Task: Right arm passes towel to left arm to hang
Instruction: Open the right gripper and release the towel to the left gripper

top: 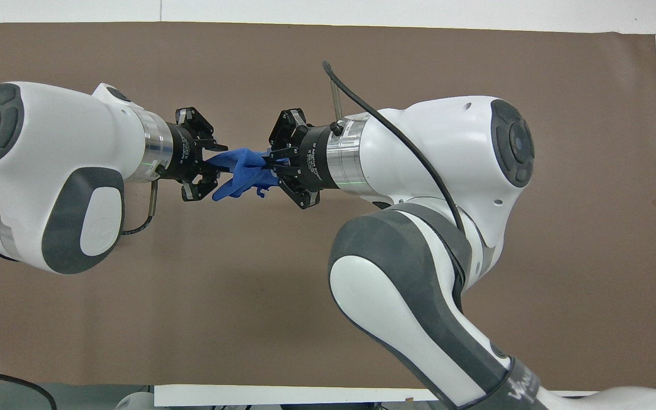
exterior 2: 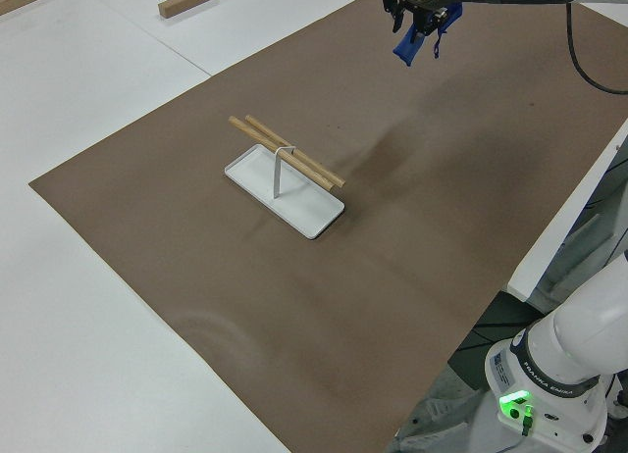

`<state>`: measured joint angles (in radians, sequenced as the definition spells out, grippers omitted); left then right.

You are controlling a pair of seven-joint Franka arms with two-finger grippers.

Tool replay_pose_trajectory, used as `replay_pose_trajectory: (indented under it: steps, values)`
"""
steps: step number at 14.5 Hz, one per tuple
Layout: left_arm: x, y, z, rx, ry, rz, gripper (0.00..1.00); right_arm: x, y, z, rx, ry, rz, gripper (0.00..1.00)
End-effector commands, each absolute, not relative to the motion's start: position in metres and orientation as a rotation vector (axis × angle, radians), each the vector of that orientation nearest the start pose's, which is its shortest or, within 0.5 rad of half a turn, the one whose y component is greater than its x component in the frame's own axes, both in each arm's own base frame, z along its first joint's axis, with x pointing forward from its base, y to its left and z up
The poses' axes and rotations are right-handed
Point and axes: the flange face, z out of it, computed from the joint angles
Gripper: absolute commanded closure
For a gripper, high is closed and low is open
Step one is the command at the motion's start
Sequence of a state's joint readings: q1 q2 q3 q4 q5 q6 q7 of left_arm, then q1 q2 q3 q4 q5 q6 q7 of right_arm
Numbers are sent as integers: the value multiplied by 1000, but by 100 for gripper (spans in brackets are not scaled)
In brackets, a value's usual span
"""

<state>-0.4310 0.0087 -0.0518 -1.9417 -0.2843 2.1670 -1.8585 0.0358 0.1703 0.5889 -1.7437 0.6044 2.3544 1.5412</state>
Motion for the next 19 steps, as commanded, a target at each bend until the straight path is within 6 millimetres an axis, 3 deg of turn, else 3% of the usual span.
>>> replay_pose_trajectory:
  steps: [1, 8, 9, 10, 11, 12, 16, 17, 19]
  values:
    - [505, -289, 501, -2517, -2360, 270, 100, 533, 367, 542, -1950, 1443, 441, 100]
    - [507, -287, 501, -2518, -2368, 263, 100, 533, 367, 542, -1951, 1441, 437, 100]
    - [507, -287, 501, -2520, -2367, 263, 100, 534, 366, 542, -1953, 1442, 433, 96]
    - [507, -288, 502, -2525, -2364, 262, 100, 535, 363, 542, -1957, 1443, 429, 70]
    - [507, -288, 502, -2524, -2367, 261, 100, 536, 363, 542, -1962, 1432, 421, 23]
    - [507, -288, 502, -2524, -2367, 261, 100, 538, 360, 542, -1974, 1412, 403, 0]
    - [513, -281, 507, -2581, -2334, 230, 100, 545, 334, 534, -2148, 1154, 247, 0]
    - [517, -274, 508, -2630, -2291, 208, 100, 542, 328, 525, -2239, 1028, 183, 0]
    - [532, -242, 504, -2726, -2179, 151, 100, 544, 300, 507, -2425, 799, 24, 0]
